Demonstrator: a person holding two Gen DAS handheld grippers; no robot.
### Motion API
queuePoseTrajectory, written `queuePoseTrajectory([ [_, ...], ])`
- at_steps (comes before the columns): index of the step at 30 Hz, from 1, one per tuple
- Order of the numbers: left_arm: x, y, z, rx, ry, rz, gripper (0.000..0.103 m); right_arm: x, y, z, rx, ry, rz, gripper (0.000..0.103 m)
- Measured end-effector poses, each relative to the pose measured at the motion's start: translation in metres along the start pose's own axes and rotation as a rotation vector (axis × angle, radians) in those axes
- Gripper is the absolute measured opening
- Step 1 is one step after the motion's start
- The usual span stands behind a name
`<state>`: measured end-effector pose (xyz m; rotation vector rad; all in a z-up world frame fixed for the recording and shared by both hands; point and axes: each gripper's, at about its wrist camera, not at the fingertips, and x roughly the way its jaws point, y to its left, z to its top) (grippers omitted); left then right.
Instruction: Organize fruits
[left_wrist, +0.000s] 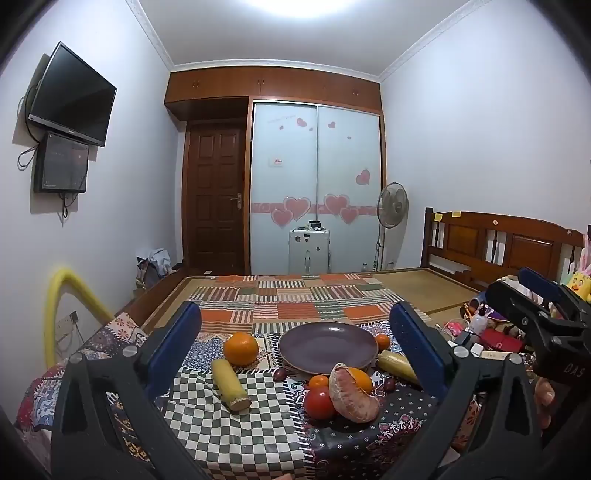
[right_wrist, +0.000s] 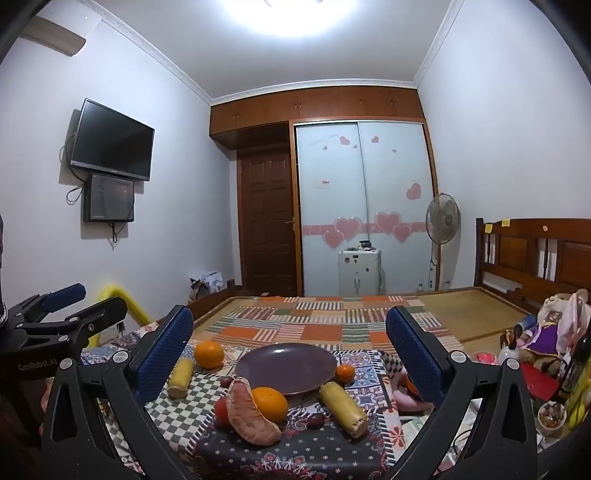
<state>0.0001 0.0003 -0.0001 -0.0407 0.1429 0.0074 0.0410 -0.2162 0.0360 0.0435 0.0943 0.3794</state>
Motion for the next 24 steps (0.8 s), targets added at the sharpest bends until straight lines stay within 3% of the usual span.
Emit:
queuePoseTrajectory([
  [24, -0.003, -0.006, 0.002, 0.02, -0.001, -0.028, 0.103, -0.005, 0.0, 0.003, 0.004, -0.009, -0.001, 0.103],
])
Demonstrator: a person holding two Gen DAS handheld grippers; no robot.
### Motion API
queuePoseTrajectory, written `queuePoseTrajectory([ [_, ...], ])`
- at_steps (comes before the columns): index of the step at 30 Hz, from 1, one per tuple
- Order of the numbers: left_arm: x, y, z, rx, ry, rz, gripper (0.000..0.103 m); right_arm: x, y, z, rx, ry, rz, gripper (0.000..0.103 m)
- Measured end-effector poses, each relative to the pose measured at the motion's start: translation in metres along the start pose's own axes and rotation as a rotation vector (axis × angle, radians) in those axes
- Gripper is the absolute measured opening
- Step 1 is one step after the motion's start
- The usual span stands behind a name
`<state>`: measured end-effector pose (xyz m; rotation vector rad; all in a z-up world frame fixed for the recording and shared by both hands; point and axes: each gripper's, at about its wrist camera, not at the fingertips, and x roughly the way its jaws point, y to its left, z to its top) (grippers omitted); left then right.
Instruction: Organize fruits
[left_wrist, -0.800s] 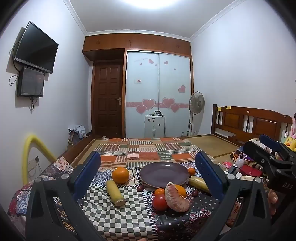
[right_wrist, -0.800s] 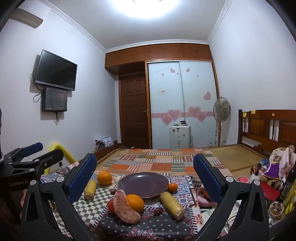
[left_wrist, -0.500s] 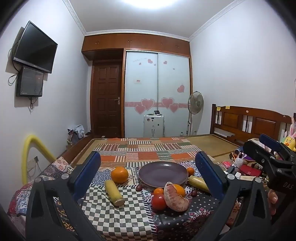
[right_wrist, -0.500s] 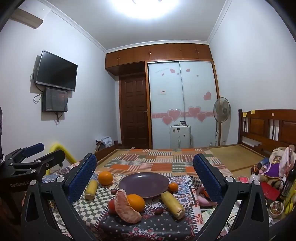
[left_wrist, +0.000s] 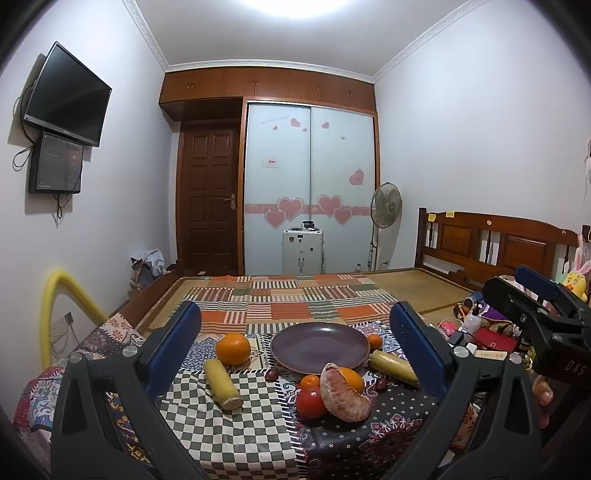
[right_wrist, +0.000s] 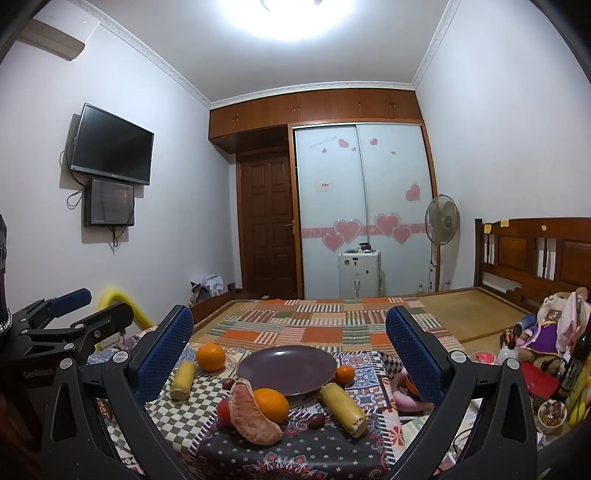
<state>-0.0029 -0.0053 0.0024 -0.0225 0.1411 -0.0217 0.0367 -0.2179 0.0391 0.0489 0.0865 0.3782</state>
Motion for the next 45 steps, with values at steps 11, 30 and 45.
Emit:
queuePoseTrajectory([
  [11, -0.0009, -0.0003, 0.0001, -0.007, -0.001, 0.002, 0.103, 0.0001, 0.0019, 0.0003, -0.007, -0.002, 0.0, 0.103],
  [30, 0.004, 0.0018, -0.0002, -0.018, 0.013, -0.006, 0.103, 0.0, 0.0011, -0.0004, -0.004, -0.008, 0.002, 0.103],
  [45, 0.0045, -0.0001, -0.0003, -0.016, 0.01, -0.01, 0.103, 0.0001, 0.0019, -0.002, -0.002, -0.006, 0.004, 0.103],
])
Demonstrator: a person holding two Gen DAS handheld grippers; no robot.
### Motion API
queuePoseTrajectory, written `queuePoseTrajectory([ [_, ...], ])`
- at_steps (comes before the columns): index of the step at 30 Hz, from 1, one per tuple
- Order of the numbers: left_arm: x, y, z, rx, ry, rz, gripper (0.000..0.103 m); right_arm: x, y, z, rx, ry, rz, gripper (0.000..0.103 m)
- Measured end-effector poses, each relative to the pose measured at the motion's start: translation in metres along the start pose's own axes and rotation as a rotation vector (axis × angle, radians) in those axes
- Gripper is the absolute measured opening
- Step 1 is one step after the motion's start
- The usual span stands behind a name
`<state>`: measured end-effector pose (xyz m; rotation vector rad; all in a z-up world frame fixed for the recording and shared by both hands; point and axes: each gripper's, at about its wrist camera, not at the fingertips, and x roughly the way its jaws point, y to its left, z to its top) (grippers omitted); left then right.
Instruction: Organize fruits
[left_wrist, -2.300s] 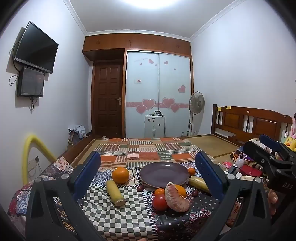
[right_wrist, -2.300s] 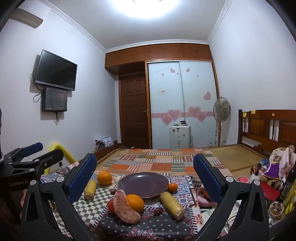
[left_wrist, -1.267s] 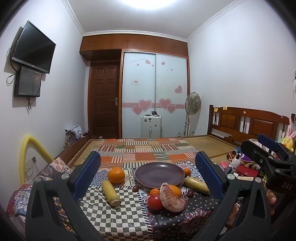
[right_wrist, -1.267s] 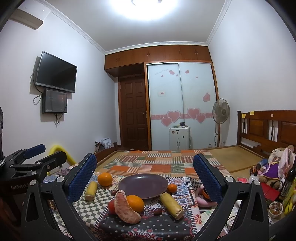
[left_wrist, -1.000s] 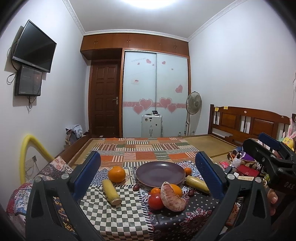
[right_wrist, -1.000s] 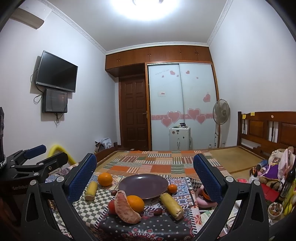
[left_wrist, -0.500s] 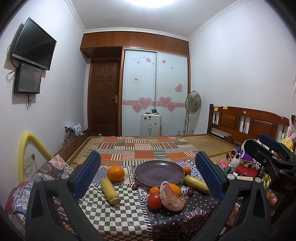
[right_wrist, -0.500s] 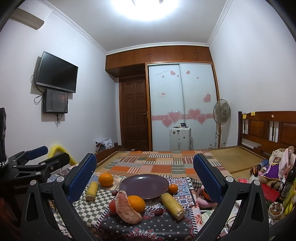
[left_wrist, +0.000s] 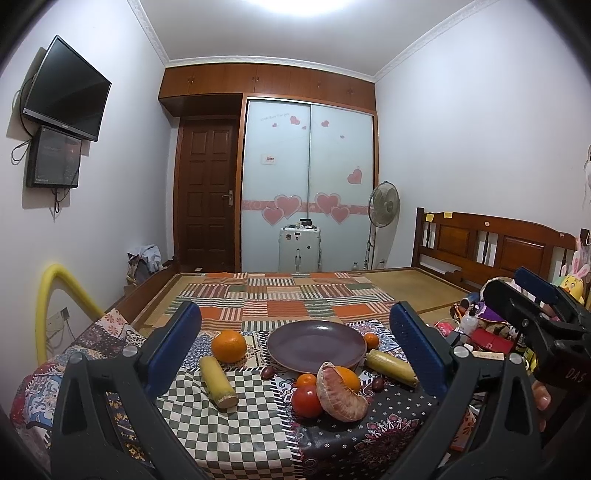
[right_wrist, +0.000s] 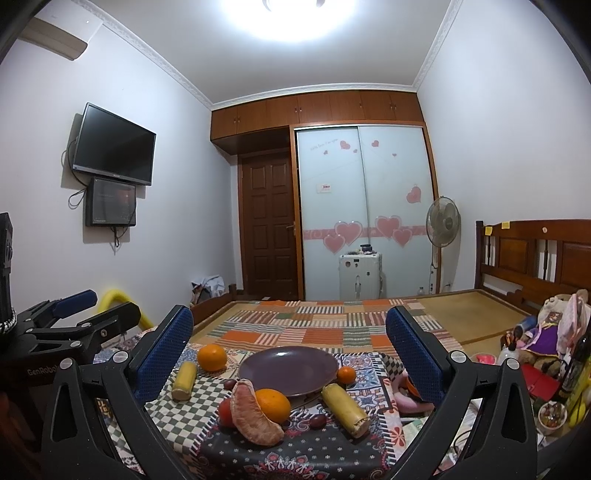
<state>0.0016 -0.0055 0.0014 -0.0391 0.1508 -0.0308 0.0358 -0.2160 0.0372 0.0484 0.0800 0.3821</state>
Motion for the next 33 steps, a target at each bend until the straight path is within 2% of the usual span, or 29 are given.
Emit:
queuePoseTrajectory([
  [22, 0.003, 0.005, -0.003, -0.013, 0.004, -0.013, 0.103, 0.008, 0.004, -0.006, -0.014, 0.029, 0.002, 0.103],
  [24, 0.007, 0.007, -0.005, -0.012, 0.015, -0.013, 0.098, 0.012, 0.003, -0.009, -0.019, 0.044, -0.001, 0.103],
  [26, 0.014, 0.012, -0.007, -0.008, 0.043, -0.008, 0.088, 0.019, 0.001, -0.014, -0.03, 0.066, -0.014, 0.102],
  [28, 0.022, 0.018, -0.01, -0.009, 0.075, -0.001, 0.086, 0.025, -0.002, -0.019, -0.041, 0.091, -0.02, 0.099],
  [30, 0.031, 0.027, -0.013, -0.016, 0.1, 0.021, 0.082, 0.03, -0.005, -0.024, -0.05, 0.117, -0.025, 0.091],
  [33, 0.047, 0.042, -0.018, -0.018, 0.153, 0.052, 0.076, 0.043, -0.012, -0.034, -0.066, 0.17, -0.036, 0.085],
])
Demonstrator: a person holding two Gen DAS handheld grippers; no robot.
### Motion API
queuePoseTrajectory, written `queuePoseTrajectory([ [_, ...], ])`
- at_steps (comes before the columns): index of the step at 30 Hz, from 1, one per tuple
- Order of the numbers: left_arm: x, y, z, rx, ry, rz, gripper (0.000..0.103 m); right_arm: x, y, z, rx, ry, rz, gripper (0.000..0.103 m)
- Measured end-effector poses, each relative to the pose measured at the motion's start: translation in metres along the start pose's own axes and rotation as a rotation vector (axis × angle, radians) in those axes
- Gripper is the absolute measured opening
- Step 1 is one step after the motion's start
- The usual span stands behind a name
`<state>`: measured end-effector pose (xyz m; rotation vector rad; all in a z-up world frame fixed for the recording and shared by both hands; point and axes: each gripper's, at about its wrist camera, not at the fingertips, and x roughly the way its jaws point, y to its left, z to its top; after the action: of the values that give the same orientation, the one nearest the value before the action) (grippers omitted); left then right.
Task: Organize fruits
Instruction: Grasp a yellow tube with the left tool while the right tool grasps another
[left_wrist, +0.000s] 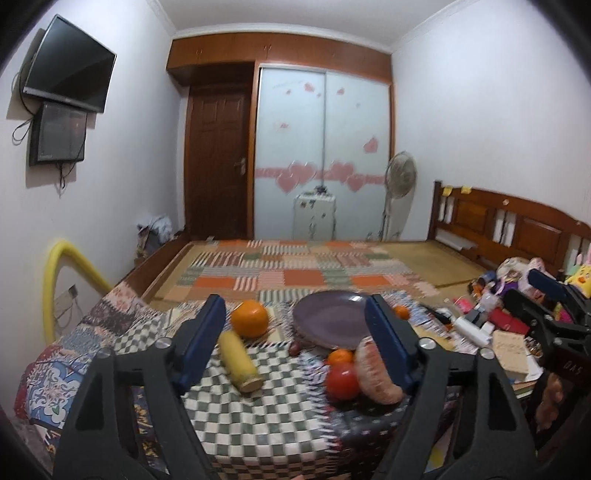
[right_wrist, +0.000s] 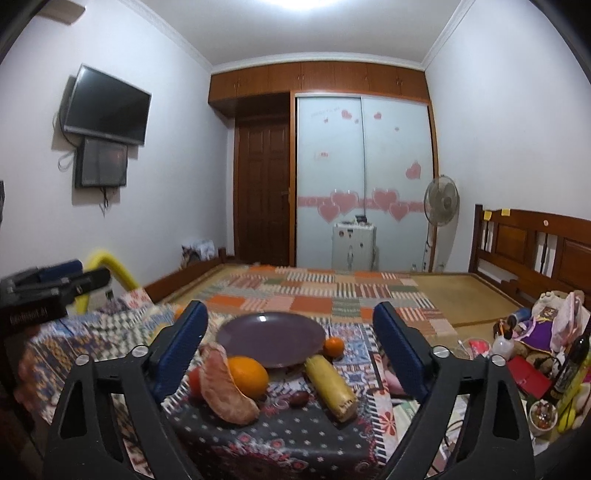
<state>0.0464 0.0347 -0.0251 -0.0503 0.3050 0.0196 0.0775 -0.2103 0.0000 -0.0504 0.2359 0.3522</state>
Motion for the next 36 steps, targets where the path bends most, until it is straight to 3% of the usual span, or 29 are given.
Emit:
queuePoseTrajectory([
  [12, 0.084, 0.056, -0.023, -0.02, 0.25, 0.079, 0.059, 0.057, -0.036, -0.027, -0.025, 0.23, 0.008, 0.05],
  [21, 0.143, 0.065, -0.047, 0.0, 0.406, 0.084, 0.059, 0.099, -0.044, -0.044, -0.03, 0.368, 0.045, 0.048],
  [27, 0.173, 0.069, -0.063, -0.044, 0.489, 0.023, 0.059, 0.117, -0.045, -0.053, -0.02, 0.442, 0.093, 0.048],
  [36, 0.189, 0.063, -0.073, -0.038, 0.527, 0.031, 0.059, 0.141, -0.046, -0.059, -0.039, 0.518, 0.121, 0.048],
])
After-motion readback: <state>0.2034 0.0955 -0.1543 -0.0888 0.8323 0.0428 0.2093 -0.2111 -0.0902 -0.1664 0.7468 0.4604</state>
